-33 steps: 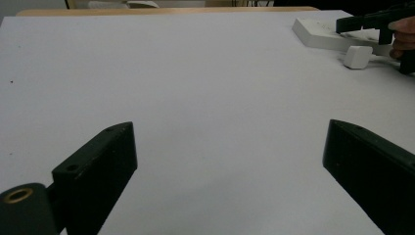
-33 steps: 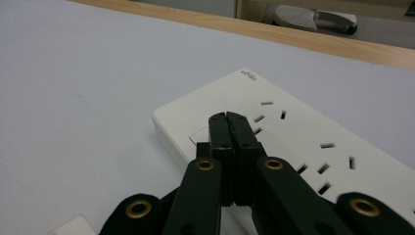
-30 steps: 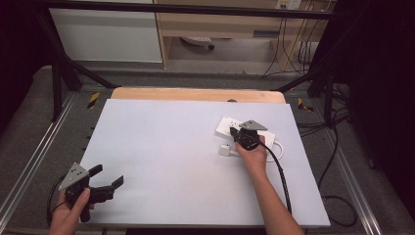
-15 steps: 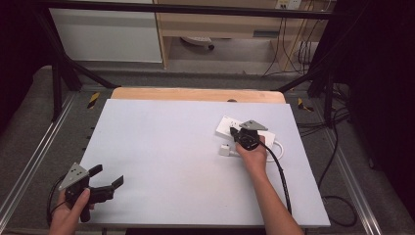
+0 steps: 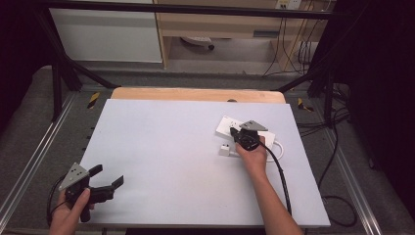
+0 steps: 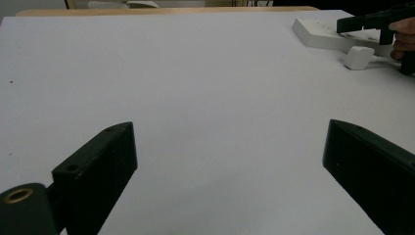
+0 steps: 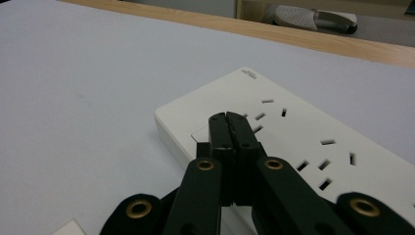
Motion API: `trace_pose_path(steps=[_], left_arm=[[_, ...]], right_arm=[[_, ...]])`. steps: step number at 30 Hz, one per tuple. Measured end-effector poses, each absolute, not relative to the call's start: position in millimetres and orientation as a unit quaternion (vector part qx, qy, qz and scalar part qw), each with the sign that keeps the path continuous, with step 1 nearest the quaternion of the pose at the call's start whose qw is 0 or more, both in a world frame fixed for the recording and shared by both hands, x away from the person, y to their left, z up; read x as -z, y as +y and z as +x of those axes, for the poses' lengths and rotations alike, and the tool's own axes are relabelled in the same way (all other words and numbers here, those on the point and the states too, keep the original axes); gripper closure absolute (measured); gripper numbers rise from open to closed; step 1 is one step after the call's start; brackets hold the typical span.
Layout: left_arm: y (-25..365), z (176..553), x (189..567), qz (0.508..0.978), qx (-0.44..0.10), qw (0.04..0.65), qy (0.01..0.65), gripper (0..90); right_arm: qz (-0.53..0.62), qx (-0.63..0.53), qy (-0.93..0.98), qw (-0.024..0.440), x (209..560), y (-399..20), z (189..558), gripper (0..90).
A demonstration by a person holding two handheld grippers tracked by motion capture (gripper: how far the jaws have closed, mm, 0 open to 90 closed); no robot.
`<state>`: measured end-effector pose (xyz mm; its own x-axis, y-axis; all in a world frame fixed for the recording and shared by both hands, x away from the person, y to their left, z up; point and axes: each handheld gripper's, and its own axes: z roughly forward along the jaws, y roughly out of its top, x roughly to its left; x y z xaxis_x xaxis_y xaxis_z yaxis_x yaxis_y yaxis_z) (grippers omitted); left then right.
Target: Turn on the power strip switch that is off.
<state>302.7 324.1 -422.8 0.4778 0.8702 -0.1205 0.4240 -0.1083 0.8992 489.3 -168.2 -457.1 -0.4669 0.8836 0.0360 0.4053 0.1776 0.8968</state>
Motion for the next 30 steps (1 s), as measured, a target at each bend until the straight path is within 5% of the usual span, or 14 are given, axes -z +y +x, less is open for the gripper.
trace_pose_path(steps=[30], left_arm=[[324.2,302.8,422.7,0.707,-0.228,0.489,0.457,5.9]], right_arm=[[0.457,-0.459,0.72,0.247,453.1,-172.8,489.5,90.0]])
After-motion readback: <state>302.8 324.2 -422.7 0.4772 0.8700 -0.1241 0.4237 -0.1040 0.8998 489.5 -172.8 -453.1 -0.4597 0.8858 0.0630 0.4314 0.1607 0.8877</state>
